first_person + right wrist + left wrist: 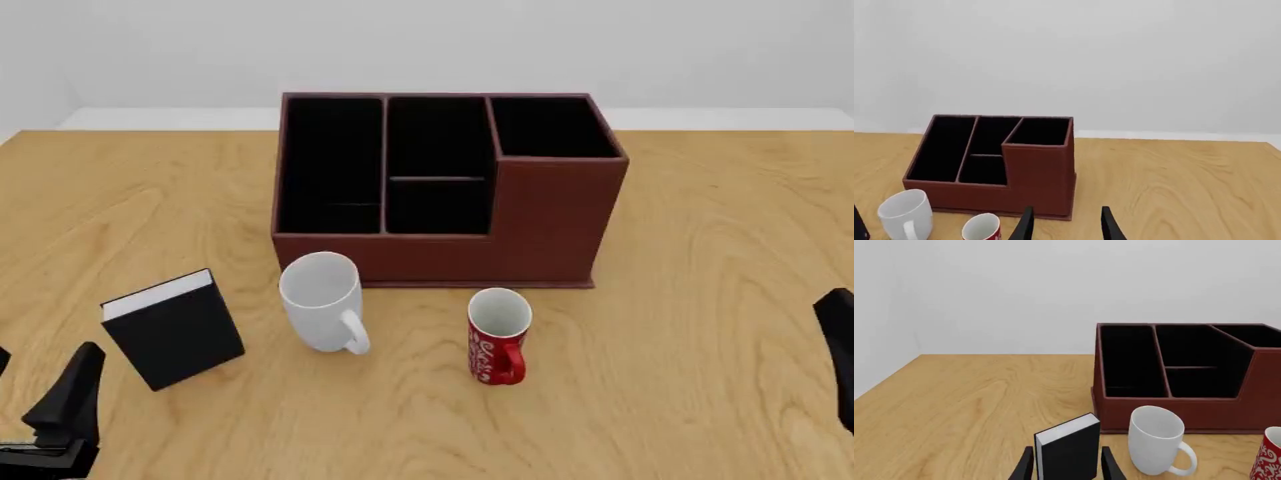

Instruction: Pick up the white mug and place it to the right of the caddy.

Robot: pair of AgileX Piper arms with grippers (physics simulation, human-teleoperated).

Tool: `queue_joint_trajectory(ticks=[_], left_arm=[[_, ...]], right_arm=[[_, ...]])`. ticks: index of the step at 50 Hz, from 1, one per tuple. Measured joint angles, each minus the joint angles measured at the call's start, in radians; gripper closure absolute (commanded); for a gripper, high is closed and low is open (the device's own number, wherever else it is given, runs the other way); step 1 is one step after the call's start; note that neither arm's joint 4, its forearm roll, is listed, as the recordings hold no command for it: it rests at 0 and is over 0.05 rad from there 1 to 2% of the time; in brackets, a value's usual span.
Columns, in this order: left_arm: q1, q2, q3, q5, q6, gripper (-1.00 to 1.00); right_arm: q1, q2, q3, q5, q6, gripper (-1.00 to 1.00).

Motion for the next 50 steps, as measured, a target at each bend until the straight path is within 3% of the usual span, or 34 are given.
queue_joint_trajectory(ticks=[11,33,50], left_arm=[[0.0,0.0,0.0,0.0,0.0,-1.0],[0.0,0.0,0.0,0.0,0.0,-1.0],[0.0,0.0,0.0,0.0,0.0,-1.0]], right_arm=[[0.1,0.138,-0.184,0.07,-0.062,-1.0],[0.236,0.428,-0.499,0.184,-0.256,-1.0],[0.339,0.614,-0.622,0.214,-0.301,-1.0]])
